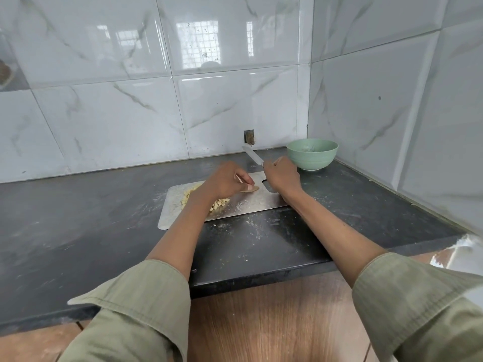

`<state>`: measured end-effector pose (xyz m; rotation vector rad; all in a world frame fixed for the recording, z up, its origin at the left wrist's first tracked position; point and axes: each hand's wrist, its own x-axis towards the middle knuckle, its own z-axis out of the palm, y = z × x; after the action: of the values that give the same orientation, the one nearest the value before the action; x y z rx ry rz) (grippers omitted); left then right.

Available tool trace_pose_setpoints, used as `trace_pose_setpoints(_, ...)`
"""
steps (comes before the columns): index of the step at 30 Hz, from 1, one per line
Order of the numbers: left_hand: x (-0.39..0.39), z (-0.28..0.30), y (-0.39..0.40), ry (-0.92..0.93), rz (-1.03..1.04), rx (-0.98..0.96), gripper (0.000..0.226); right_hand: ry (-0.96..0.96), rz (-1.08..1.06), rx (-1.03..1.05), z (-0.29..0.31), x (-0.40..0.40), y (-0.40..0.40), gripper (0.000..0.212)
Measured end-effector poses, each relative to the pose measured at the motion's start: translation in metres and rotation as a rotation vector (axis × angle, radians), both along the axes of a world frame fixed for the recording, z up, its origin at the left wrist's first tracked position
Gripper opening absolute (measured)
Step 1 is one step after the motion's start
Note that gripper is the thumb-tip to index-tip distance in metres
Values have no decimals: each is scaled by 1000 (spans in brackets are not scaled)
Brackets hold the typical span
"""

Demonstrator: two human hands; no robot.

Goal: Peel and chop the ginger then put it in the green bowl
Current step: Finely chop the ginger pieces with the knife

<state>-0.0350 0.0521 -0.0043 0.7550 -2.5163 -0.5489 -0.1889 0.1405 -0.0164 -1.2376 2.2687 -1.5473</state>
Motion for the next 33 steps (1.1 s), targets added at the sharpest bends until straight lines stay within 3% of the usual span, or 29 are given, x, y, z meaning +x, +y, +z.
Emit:
trace_pose_setpoints(10, 4, -3, -2, 41, 124, -8, 12, 21, 30, 69, 3, 8, 6, 38)
trace_pose_setpoints(19, 13, -6, 3, 116, 137, -49, 6, 159, 55, 184, 1, 33, 33, 27)
trace_pose_setpoints(23, 21, -8, 4, 59, 136, -57, 35, 332, 9, 170, -8, 51, 51, 27)
trace_pose_setpoints(27, 18, -9, 9, 45, 146, -103, 21, 412, -28, 172, -14, 53, 67, 31)
trace_pose_setpoints(33, 17, -9, 8, 32, 210, -125, 22, 475, -63, 182, -12, 56, 78, 25)
